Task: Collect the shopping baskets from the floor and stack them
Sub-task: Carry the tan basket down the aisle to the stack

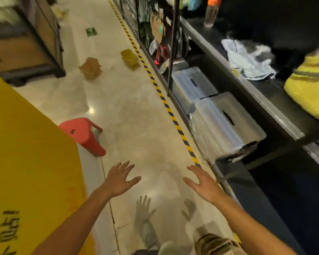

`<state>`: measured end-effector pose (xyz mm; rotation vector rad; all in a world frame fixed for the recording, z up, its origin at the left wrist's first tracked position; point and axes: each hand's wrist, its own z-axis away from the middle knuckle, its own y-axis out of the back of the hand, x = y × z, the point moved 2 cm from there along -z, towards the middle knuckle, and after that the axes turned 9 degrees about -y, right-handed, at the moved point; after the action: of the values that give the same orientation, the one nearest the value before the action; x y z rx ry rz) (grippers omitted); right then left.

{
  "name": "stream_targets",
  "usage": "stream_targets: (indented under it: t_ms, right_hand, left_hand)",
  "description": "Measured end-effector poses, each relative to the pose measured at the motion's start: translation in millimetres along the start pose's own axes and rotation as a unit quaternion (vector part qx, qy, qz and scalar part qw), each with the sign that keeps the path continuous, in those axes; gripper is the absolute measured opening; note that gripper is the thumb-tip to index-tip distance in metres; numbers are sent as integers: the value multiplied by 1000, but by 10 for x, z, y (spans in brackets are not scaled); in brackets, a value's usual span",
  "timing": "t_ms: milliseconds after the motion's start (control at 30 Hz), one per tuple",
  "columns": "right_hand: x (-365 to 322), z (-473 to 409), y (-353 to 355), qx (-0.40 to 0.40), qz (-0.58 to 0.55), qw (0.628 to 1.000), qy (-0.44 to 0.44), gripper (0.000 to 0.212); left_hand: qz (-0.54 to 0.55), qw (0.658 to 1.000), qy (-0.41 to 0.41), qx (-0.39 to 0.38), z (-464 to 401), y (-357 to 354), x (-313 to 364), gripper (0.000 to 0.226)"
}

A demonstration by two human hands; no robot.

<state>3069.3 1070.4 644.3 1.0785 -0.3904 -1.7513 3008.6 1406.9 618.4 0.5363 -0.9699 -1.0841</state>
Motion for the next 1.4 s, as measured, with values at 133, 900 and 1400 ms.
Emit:
stream_targets:
  t_ms: [133, 900, 1400]
  right_hand:
    - [-717, -504, 142, -7, 31, 999, 25, 65]
    - [-3150, -5305, 1426, -139, 141, 970, 140, 77]
    - [-5612, -8309, 1733, -177, 231, 942, 168, 76]
  left_hand:
    - [10, 999, 28, 28, -163, 540, -491, 83]
    - [69, 984, 149, 72, -3477, 2802, -1728, 85]
    - [93, 976, 190, 57, -5661, 4436, -3596, 84]
